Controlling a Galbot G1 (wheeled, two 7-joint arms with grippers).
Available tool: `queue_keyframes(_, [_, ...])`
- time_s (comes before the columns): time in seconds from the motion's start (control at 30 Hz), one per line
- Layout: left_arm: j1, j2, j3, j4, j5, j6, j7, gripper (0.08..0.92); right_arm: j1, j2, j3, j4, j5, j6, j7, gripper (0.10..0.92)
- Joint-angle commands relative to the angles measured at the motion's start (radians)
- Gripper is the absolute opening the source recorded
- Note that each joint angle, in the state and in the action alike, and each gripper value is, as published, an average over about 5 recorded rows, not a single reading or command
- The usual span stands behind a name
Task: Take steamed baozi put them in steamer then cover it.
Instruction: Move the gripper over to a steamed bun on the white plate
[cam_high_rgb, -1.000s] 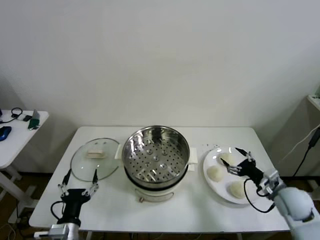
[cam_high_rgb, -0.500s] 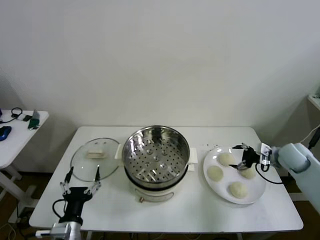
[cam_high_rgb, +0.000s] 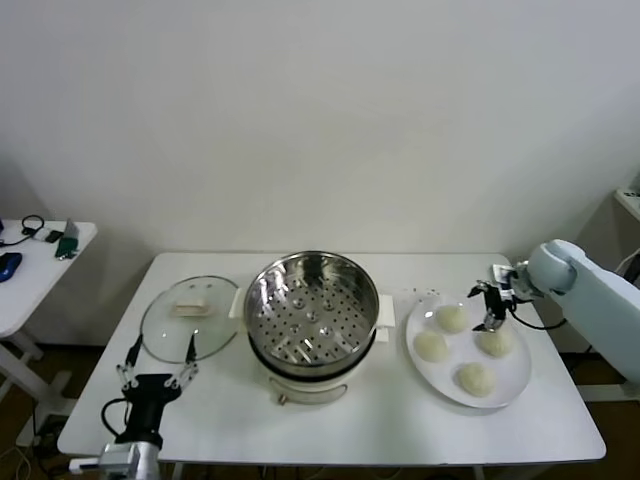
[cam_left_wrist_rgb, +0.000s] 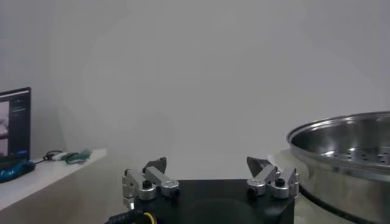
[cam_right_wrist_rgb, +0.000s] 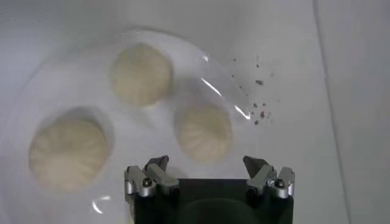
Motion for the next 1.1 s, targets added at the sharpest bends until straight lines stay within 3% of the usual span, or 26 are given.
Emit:
queue_keyframes(0.03, [0.001, 0.006, -0.002, -0.001, 0.002, 0.006, -0.003, 0.823, 0.125, 0.11, -0.166, -0.12, -0.026, 0.007, -0.033, 0.823])
queue_keyframes(1.1, [0.005, 0.022, -0.017, 0.019, -0.003, 0.002, -0.007, 0.823, 0.064, 0.183, -0.112, -0.201, -0.102, 0.041, -0.029, 0.804])
